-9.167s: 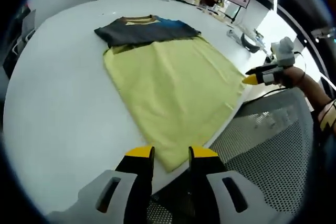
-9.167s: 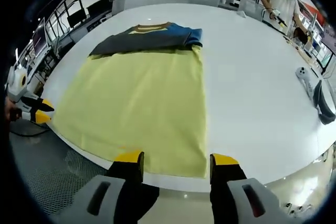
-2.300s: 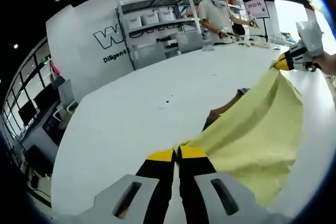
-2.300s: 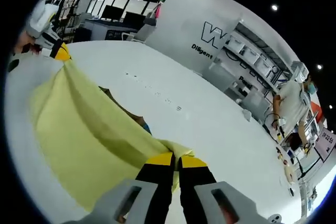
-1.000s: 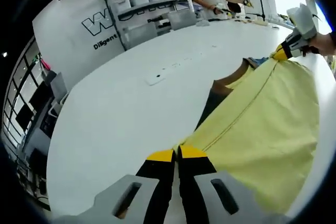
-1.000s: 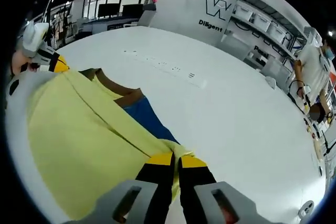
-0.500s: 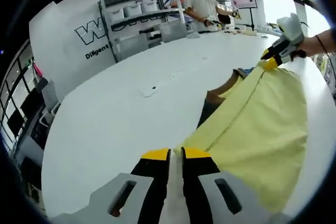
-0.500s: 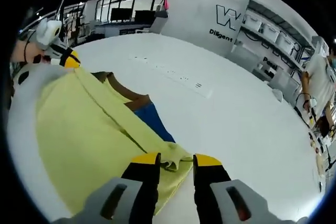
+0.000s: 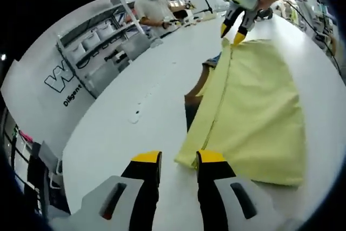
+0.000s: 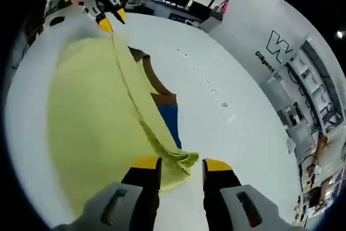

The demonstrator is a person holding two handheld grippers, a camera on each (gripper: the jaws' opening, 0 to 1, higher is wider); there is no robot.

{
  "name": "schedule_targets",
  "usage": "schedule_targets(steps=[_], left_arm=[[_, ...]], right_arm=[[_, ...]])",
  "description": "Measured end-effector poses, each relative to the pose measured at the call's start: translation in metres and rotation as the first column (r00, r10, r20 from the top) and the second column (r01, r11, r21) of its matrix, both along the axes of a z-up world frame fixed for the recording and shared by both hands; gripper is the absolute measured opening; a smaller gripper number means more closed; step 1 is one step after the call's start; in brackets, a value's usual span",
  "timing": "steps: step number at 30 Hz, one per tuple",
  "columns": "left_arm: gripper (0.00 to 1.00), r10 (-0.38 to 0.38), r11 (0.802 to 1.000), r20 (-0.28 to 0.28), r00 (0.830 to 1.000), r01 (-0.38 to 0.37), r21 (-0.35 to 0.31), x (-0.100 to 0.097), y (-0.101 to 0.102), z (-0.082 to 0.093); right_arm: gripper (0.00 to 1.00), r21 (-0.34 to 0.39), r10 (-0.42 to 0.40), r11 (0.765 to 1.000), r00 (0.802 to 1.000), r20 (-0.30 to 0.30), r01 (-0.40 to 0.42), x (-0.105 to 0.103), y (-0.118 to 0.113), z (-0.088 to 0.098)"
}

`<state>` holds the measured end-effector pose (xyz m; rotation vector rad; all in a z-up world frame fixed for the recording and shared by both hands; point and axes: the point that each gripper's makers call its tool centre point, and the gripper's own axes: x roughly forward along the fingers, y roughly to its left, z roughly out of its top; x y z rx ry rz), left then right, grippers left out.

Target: Fold the garment on the visible template until the final outline fits inside the template.

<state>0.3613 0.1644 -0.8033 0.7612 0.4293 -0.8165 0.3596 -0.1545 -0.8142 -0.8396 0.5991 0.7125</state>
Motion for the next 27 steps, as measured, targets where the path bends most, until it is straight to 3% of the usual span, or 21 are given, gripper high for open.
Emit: schedule_targets(steps=[3, 7, 17, 27], left_arm=[[0.25, -0.074, 0.995, -0.012, 0.997, 0.074, 0.067, -0.003, -0.003, -0.007], [0.24, -0.066, 0.994, -0.023, 0.998, 0.068, 0.090, 0.000, 0.001, -0.016], [0.21, -0.084, 0.989, -0.050, 0.995, 0.089, 0.118, -0.002, 0.006, -0.021], [0.13, -0.130, 0.977, -0.021, 0.991, 0.132, 0.170, 0.003, 0.003, -0.024]], right_arm=[[0.23, -0.061, 0.072, 0.995, 0.997, -0.019, -0.073, 0.001, 0.002, -0.003], [0.20, -0.061, 0.067, 0.996, 0.998, -0.019, -0.068, 0.008, 0.005, -0.003], [0.00, 0.068, -0.106, 0.992, 0.992, -0.063, 0.110, 0.014, -0.001, -0.005], [0.00, 0.115, -0.154, 0.980, 0.986, -0.060, 0.161, 0.017, -0.003, 0.000]])
